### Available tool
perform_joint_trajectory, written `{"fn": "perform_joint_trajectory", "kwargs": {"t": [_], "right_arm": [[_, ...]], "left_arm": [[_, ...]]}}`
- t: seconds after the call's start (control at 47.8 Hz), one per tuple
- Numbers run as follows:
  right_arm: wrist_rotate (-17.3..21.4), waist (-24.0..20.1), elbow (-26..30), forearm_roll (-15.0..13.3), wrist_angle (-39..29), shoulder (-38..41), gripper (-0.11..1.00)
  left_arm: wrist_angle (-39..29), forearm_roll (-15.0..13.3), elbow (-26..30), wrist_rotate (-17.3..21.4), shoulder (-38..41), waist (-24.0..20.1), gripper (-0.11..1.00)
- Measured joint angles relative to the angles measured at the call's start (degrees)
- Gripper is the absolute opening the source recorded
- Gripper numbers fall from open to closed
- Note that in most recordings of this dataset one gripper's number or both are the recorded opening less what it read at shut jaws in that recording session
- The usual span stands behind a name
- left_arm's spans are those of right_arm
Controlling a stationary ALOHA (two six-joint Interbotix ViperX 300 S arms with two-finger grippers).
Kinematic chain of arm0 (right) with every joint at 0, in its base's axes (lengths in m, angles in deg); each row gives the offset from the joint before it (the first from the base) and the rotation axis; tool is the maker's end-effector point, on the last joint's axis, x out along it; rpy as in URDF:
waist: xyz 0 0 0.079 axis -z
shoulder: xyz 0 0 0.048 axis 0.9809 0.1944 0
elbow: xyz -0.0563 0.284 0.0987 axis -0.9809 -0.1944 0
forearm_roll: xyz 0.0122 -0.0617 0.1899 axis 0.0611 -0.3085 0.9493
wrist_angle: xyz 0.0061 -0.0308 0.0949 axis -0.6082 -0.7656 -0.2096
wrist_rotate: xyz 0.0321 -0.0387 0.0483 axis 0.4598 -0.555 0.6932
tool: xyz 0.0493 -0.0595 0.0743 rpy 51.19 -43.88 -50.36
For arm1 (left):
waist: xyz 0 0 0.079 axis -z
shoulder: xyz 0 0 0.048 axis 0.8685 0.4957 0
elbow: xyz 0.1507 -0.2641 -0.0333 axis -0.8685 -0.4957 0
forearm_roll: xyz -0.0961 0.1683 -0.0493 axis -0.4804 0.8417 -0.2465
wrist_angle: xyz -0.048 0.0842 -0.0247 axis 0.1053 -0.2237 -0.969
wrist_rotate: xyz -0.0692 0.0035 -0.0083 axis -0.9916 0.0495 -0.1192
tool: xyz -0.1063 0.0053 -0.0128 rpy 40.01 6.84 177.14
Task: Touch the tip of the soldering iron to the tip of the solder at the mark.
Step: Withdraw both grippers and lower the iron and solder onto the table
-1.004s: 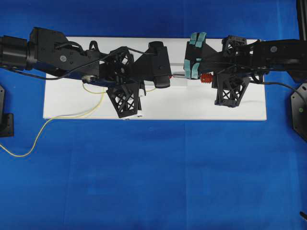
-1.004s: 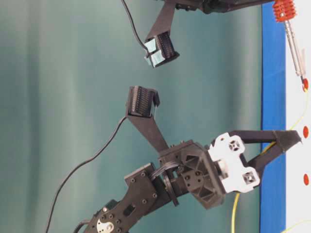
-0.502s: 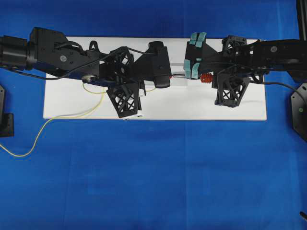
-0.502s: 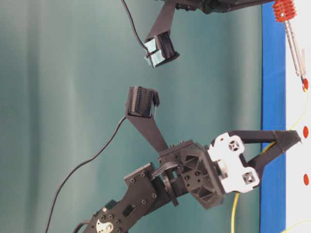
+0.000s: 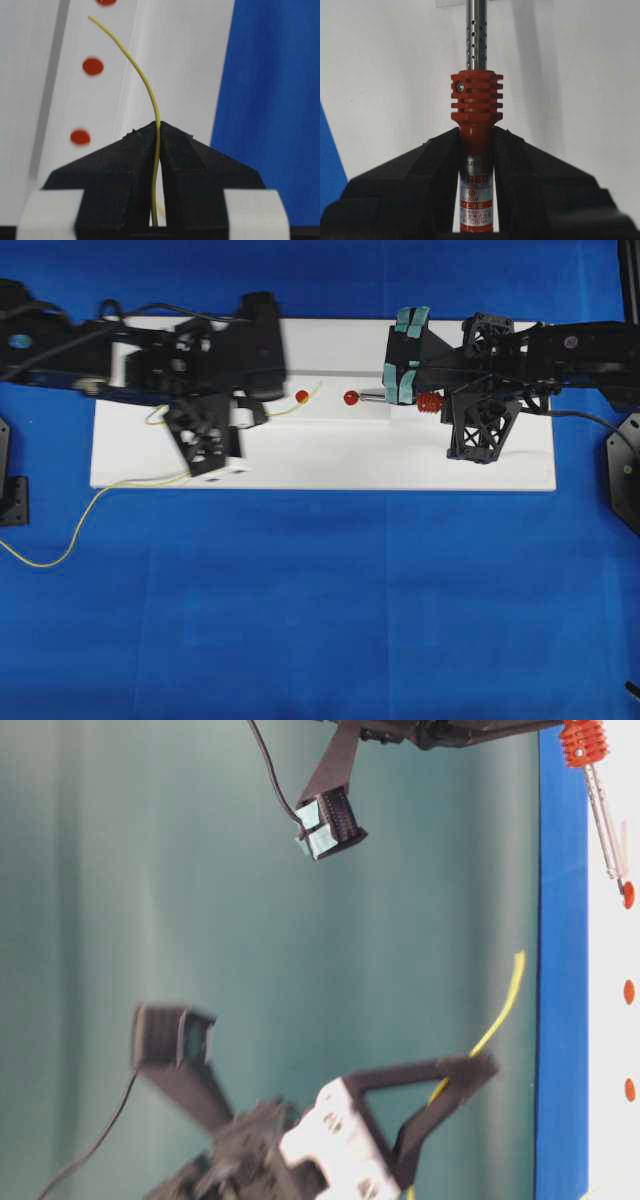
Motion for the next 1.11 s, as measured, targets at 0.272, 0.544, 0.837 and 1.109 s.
{"fn": "perform_joint_trajectory", "kwargs": {"t": [0.272,0.544,0.837,1.109], "right_arm": [[0.0,0.0,-0.09,0.09,1.14,0.0,0.06],[-0.09,0.09,0.44,0.09,2.72,-2.72,0.06],[0.09,0.0,-3.96,0.09,6.15,-16.35,0.06],[3.69,0.0,-12.22,0.53,14.24,-27.07,0.06]], "left_arm": [[1.14,0.0,-7.82,-2.2,-9.49,-0.26,0.0],[2.46,0.0,-10.2,-3.52,-11.25,-0.26,0.0],[4.66,0.0,-12.22,-3.52,-12.57,-0.26,0.0],[6.06,0.0,-13.62,-3.52,-12.92,-0.18,0.0]]}}
